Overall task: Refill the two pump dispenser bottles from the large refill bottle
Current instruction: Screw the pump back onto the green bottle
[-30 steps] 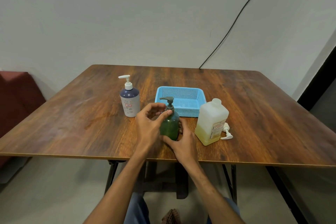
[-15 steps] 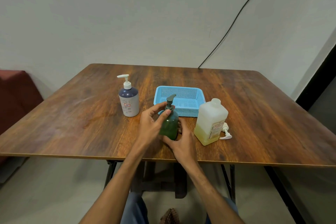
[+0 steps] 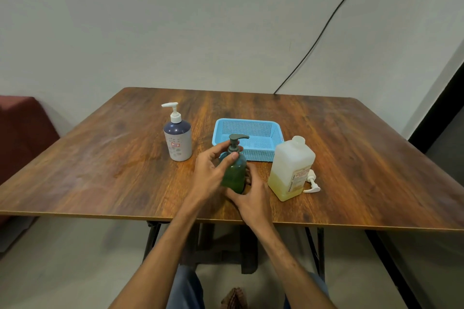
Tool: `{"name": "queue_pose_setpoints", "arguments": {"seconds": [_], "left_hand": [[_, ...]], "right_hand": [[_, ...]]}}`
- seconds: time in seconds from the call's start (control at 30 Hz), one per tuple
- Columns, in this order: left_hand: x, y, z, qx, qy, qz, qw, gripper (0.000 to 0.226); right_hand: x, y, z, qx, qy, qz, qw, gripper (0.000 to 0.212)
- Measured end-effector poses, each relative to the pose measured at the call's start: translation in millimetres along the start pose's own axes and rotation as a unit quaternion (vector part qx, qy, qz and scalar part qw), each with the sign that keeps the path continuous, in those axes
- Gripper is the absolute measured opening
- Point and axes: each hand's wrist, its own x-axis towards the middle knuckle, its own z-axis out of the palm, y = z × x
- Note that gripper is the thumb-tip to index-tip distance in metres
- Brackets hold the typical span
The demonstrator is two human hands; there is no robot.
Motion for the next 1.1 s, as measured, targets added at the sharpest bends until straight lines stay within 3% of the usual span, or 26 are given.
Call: {"name": "queue_pose_setpoints", "arguments": {"seconds": [0.13,0.23,0.37,0.67,0.73,0.87,1.1], "left_hand": [[1,0,-4,-0.004,-0.019,-0.007,1.000,0.036],[-7,2,4,0.006,0.040,0.006,0.999,0.045],[-11,1,14,0.013,0.086,0.017,0.996,0.032],[-4,-4,3,-0.034,0.013,-0.014,0.999,0.032],[-7,-8,2,-0.023,0.011,-0.012,1.000,0.040],[-23,-21,3,0.034,-0.012,-0.031,0.999,0.082],[-34,-30,7,0.124,0.040,-0.029,0.991,0.080]], "right_hand": [[-1,-2,0,-0.007,0.001,-0.006,1.000,0.076],[-2,-4,-1,-0.013,0.001,-0.002,1.000,0.080],[-1,-2,-2,-0.011,-0.005,0.003,1.000,0.077],[-2,-1,1,-0.017,-0.003,0.003,1.000,0.079],[-2,-3,0,-0.017,-0.006,0.004,1.000,0.079],[-2,-5,-3,-0.032,-0.008,-0.003,0.999,0.068],[-2,-1,-9,-0.042,-0.042,0.023,0.998,0.078]]}}
